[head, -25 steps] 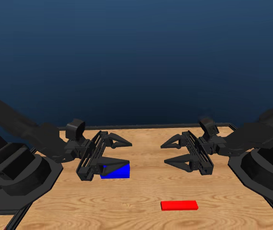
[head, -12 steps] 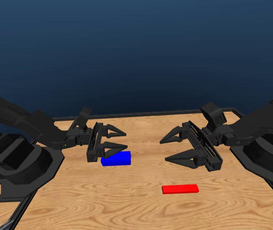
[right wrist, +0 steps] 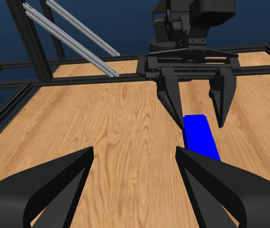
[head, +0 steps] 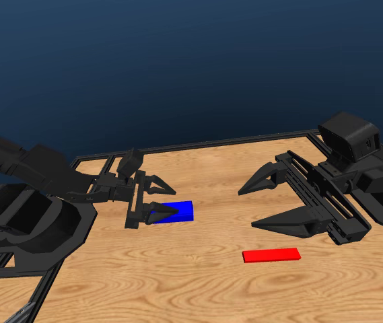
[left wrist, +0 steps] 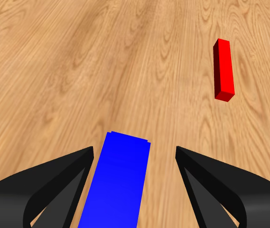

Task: Insert peg into socket

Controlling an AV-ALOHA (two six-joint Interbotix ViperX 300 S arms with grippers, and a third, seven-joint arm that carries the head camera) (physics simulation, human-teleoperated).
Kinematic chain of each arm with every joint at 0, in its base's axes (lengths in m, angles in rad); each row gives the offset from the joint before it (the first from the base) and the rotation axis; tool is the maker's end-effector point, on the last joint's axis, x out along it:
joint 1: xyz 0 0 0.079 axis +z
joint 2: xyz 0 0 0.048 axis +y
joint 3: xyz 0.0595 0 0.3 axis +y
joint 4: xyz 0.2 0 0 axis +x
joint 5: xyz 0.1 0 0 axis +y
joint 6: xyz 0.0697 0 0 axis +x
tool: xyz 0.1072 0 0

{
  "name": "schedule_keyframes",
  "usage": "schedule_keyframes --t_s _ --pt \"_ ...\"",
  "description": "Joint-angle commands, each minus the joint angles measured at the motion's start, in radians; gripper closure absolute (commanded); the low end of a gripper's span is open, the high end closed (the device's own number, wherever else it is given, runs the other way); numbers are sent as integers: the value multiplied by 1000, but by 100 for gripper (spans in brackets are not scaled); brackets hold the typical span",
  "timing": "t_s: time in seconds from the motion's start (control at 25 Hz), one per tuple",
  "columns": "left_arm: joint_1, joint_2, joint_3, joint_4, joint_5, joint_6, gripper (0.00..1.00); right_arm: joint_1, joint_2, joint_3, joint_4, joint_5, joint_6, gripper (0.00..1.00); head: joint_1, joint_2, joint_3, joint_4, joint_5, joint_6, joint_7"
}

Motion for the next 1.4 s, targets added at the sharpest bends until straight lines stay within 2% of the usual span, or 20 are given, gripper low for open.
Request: schedule_keyframes --t_s 0.04,0.32,0.52,0.56,0.76,1.0,1.2,1.36,1.4 --pt "14 -7 7 12 67 -15 0 -7 -19 -16 -8 -29 10 0 10 35 -36 3 -18 6 0" --pt "48 70 -19 57 102 -45 0 -11 -37 -3 -16 -26 24 0 12 91 -70 2 -40 4 -16" --pt "60 144 -47 101 113 -100 0 -12 -60 31 -5 -19 44 0 8 109 -84 0 -43 1 -26" --pt "52 147 -47 113 115 -99 100 -11 -57 36 0 -14 57 0 7 108 -85 -1 -42 0 -27" --pt "28 124 -47 123 118 -112 100 -2 -13 55 38 58 105 0 0 94 -79 -5 -38 -11 -40" --pt "-25 33 -42 95 162 -122 100 34 53 28 92 220 117 0 -20 67 -64 -20 -26 -43 -89" --pt "-67 -33 -40 71 194 -123 100 70 147 -20 109 296 141 0 -34 44 -49 -31 -15 -67 -129" --pt "-91 -66 -38 67 208 -123 100 91 220 -54 97 352 164 0 -35 34 -44 -34 -7 -78 -143" --pt "-87 -99 -40 48 240 -112 100 92 230 -62 93 355 174 0 -35 33 -42 -35 -7 -82 -146"
